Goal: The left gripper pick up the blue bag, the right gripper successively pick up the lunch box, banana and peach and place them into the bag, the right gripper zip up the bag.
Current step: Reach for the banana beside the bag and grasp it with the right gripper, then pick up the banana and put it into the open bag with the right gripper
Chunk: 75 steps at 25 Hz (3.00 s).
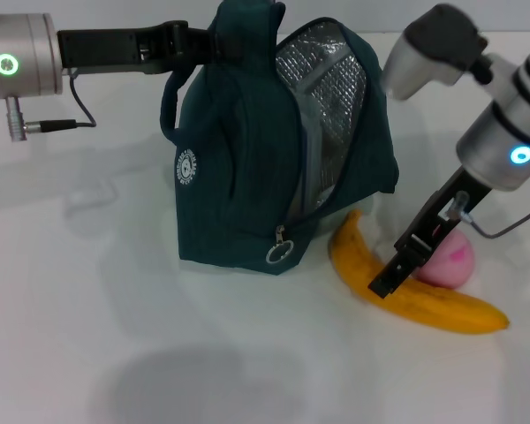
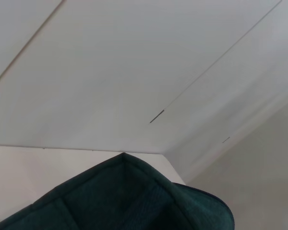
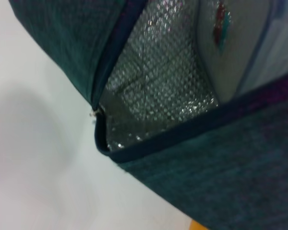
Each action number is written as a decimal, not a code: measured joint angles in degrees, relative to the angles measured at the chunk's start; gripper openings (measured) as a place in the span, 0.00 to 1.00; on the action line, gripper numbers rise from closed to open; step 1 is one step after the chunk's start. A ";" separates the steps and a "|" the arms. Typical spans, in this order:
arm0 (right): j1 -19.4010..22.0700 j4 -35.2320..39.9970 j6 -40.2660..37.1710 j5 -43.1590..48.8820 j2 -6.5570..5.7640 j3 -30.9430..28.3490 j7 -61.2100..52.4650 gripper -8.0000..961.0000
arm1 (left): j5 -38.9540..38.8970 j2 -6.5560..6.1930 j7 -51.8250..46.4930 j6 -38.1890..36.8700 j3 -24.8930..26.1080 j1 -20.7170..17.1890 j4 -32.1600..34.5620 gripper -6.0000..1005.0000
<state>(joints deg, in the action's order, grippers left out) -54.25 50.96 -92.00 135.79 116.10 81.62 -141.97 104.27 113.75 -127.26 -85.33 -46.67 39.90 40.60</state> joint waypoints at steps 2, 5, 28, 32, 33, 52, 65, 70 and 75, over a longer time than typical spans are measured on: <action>-0.32 -0.57 1.09 -0.15 0.06 1.69 -0.19 0.80 | -0.03 -0.01 0.00 0.00 0.00 0.00 0.00 0.07; -0.52 -0.83 2.19 -0.33 0.09 3.18 -0.39 0.80 | -0.05 -0.02 0.02 0.00 0.00 -0.01 0.00 0.07; -0.15 -2.10 6.25 -3.95 0.09 9.89 -0.50 0.75 | -0.30 0.09 0.70 0.08 0.00 -0.24 -0.14 0.07; 0.02 -2.26 6.29 -3.96 0.09 9.95 -0.51 0.75 | -0.31 0.15 0.70 0.08 0.00 -0.54 -0.17 0.07; 0.02 -2.39 6.26 -3.96 0.09 9.95 -0.51 0.75 | -0.31 0.16 0.70 0.08 0.00 -0.58 -0.17 0.07; 0.66 -2.80 5.96 -3.55 -0.42 8.97 -0.07 0.44 | -0.31 0.25 0.70 -0.28 0.00 -0.81 -0.18 0.07; 12.07 -5.38 -13.32 -13.36 -1.73 -25.88 21.58 0.44 | -0.29 0.49 0.56 -0.35 -0.24 -0.88 -0.18 0.07; 14.93 -13.24 -23.35 -21.38 -4.81 -35.32 31.99 0.44 | -0.27 0.62 0.66 -0.37 -0.44 -0.74 -0.18 0.07; 18.49 -16.37 -29.43 -33.72 -6.20 -39.59 40.08 0.44 | -0.26 0.68 0.69 -0.42 -0.47 -0.70 -0.17 0.07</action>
<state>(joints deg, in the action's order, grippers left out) -35.76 34.59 -121.42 102.07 109.91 42.03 -101.89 104.01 114.42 -126.58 -85.75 -47.14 39.21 40.43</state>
